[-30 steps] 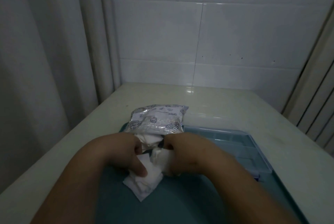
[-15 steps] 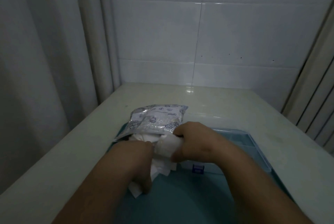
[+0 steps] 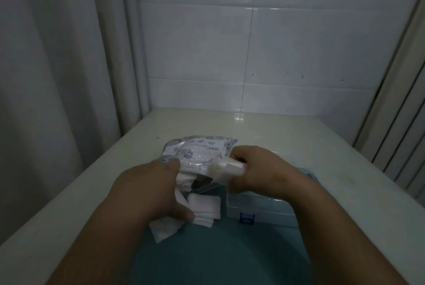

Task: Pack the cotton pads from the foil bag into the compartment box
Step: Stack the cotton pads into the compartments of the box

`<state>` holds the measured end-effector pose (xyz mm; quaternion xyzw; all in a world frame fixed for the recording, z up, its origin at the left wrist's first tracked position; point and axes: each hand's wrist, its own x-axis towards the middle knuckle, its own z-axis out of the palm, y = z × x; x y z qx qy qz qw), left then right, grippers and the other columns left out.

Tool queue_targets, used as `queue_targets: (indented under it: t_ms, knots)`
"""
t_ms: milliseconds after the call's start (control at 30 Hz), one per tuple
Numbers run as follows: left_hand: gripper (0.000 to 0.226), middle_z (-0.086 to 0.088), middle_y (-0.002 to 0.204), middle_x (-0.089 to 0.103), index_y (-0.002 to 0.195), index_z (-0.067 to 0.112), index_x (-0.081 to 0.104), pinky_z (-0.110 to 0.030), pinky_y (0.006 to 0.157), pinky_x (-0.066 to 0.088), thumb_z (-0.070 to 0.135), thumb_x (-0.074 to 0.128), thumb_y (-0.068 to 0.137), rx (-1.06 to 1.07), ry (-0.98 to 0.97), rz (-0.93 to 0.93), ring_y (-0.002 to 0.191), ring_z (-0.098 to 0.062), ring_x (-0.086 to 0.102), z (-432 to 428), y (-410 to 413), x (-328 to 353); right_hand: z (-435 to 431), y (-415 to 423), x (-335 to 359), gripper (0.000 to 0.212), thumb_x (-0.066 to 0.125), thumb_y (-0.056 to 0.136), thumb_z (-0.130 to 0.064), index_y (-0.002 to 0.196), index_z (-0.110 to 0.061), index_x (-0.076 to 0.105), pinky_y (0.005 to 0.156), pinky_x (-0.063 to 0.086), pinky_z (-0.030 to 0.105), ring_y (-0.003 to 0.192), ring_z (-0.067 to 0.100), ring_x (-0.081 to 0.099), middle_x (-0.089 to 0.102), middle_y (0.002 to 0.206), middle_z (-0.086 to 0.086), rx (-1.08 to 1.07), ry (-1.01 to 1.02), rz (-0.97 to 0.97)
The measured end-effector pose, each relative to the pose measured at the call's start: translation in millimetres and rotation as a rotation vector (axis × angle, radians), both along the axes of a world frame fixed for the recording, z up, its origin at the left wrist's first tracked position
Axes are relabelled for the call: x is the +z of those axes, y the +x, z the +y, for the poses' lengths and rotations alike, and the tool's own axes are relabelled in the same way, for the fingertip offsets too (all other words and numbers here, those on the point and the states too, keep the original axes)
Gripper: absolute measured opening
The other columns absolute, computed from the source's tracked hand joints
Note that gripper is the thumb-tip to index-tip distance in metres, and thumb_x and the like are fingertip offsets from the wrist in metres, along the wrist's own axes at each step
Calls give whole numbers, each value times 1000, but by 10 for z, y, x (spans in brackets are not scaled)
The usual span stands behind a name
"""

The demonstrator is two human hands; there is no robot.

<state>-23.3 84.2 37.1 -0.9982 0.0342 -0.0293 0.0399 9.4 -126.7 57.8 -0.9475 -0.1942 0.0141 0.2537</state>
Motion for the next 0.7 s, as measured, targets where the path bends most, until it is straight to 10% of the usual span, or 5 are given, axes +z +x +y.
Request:
queue_targets:
  t_ms: [233,400,700]
  knots:
    - [44,13,97,61,104,32,53,-23,68,48,58,69,72,-133,-779,-90,81,-1,59,-247,163,136,-277,31,-109,37,84,70,-25,100,-20,63,54,54,20,71,14,65,63,88,-3,-159,218,121]
    - [38,1,108,63,117,27,49,-47,89,54,29,69,84,-91,-1406,-29,93,-20,65,-640,302,167,-433,23,-110,40,80,74,-14,106,-19,57,61,59,27,80,21,69,65,99,6,-192,604,233]
    - [25,-10,105,68,111,25,55,-41,84,58,20,65,88,25,-1744,71,95,-25,68,-979,343,-52,-539,-29,-152,37,66,89,-27,122,-25,52,62,45,28,69,16,51,63,100,9,-183,764,261]
